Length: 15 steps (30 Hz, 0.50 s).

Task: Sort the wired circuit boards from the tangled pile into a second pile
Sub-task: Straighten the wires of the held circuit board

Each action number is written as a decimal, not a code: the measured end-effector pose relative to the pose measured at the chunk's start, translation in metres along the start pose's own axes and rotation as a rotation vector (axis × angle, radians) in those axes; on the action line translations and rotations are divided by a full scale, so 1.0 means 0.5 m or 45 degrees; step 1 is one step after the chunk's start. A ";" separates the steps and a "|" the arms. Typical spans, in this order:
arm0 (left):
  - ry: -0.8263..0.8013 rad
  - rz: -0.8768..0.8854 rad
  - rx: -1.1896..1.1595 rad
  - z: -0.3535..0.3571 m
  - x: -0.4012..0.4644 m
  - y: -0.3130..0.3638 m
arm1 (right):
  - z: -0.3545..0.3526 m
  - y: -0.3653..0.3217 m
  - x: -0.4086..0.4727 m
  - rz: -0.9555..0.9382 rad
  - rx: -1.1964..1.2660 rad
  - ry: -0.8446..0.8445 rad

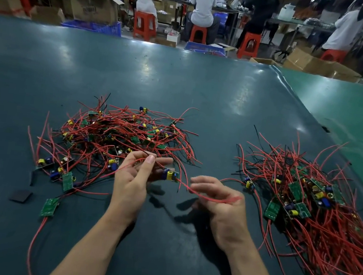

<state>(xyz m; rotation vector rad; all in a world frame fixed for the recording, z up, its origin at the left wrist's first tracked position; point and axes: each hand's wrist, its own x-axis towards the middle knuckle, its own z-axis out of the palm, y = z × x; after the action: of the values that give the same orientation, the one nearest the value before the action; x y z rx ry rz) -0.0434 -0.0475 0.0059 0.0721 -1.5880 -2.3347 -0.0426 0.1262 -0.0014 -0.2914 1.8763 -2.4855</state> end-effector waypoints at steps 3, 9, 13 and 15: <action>0.014 -0.097 -0.268 0.003 0.002 0.004 | -0.004 0.001 0.003 0.048 0.044 0.044; -0.350 -0.234 0.062 0.009 -0.015 -0.009 | 0.007 -0.015 0.004 0.200 -0.035 -0.002; -0.530 -0.281 0.217 0.006 -0.014 -0.002 | 0.016 -0.024 -0.004 0.147 -0.153 -0.158; -0.572 -0.286 0.283 0.006 -0.016 0.000 | 0.015 -0.026 -0.006 0.134 -0.118 -0.165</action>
<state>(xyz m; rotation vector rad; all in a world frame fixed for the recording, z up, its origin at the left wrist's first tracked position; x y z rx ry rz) -0.0365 -0.0423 0.0060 -0.2549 -2.1507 -2.4510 -0.0373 0.1229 0.0127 -0.3374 1.9060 -2.2590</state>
